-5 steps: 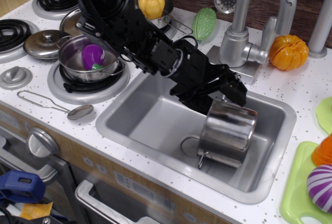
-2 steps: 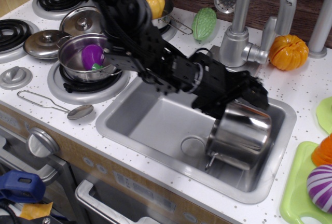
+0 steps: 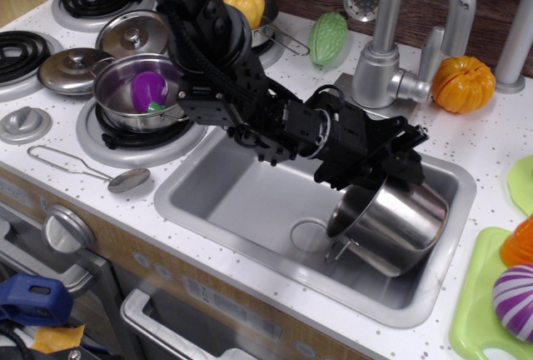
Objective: Flip pot upright in sink
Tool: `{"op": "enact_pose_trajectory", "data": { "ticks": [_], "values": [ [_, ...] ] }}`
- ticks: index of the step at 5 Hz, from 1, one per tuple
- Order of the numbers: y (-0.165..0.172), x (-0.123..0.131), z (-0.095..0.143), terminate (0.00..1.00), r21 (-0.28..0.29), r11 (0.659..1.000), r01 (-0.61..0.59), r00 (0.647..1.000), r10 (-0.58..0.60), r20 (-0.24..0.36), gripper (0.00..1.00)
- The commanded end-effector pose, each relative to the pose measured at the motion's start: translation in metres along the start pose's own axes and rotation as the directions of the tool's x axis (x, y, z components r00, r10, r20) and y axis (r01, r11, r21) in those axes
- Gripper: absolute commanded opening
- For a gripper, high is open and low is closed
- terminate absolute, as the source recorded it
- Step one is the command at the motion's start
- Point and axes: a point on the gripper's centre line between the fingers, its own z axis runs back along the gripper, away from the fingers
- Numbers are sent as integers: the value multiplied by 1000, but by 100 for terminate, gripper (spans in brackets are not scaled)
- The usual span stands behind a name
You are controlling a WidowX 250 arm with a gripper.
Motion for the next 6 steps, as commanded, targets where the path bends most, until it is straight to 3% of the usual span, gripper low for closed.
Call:
{"op": "enact_pose_trajectory", "data": {
  "ticks": [1,2,3,4,5,6],
  "values": [
    [-7,4,2,0,1,1000,16,999,-16,32,0],
    [-14,6,1,0,214,974,72,997,-71,-10,0],
    [-19,7,-2,0,405,904,136,991,-122,-61,0],
    [-23,8,-3,0,569,787,237,971,-180,-155,100],
    [-20,9,1,0,677,657,331,943,-217,-250,100],
    [-11,7,7,0,691,604,397,917,-286,-278,100]
  ]
}}
